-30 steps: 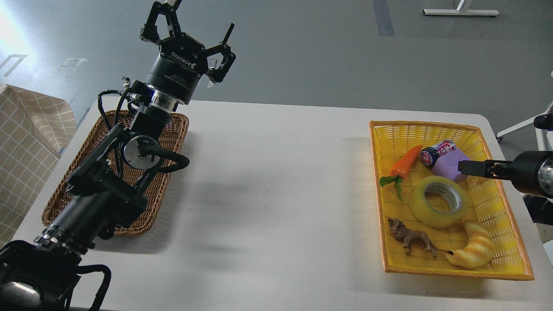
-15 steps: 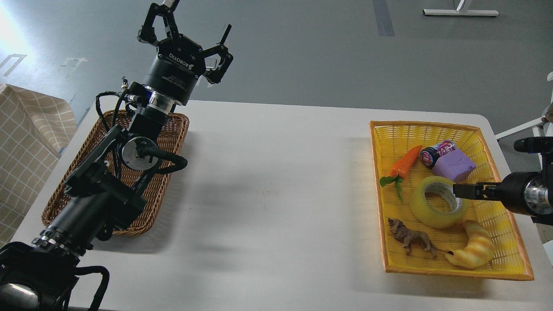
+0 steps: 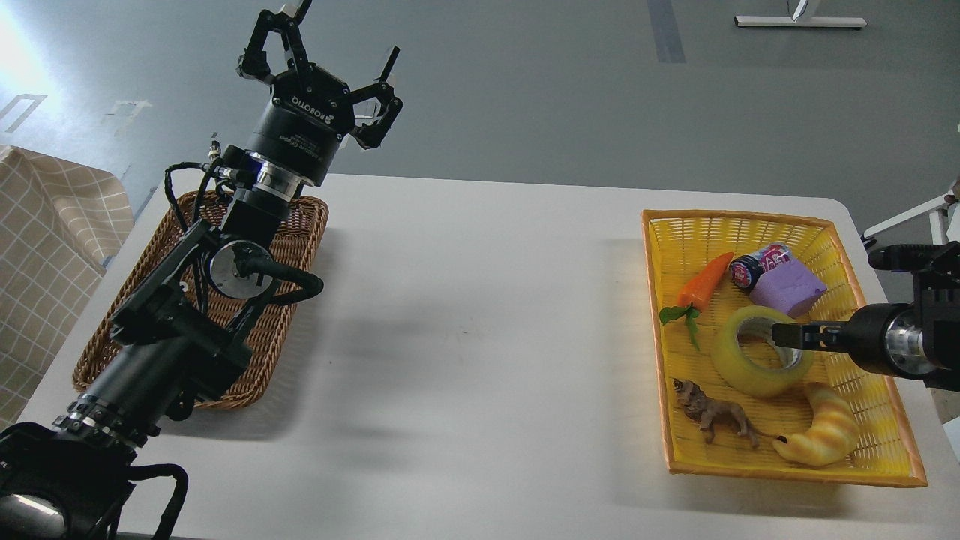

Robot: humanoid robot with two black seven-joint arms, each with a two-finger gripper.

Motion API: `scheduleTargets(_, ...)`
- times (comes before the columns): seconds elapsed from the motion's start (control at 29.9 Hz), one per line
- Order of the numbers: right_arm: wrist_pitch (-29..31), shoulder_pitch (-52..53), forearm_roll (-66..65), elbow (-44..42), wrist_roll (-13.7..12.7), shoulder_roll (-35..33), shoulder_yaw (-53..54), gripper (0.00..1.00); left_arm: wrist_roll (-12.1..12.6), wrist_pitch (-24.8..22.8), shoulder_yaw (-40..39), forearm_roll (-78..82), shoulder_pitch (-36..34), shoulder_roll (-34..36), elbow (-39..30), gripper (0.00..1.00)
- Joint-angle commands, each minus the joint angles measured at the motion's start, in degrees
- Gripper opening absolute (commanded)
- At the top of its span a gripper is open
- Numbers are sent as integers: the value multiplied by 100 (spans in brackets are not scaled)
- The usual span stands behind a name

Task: Place and transfer tape with both arms
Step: 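Reach the right gripper into the tape roll's hole and grip it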

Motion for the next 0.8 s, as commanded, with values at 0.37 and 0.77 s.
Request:
scheduleTargets(0.37,0,1,-186,-112,-8,150,-115,61,0,0,-9,-8,0,32,0,98)
scheduleTargets(0.77,0,10,-230,-209,-8,273,-124,36,0,0,0,-8,0,32,9,98)
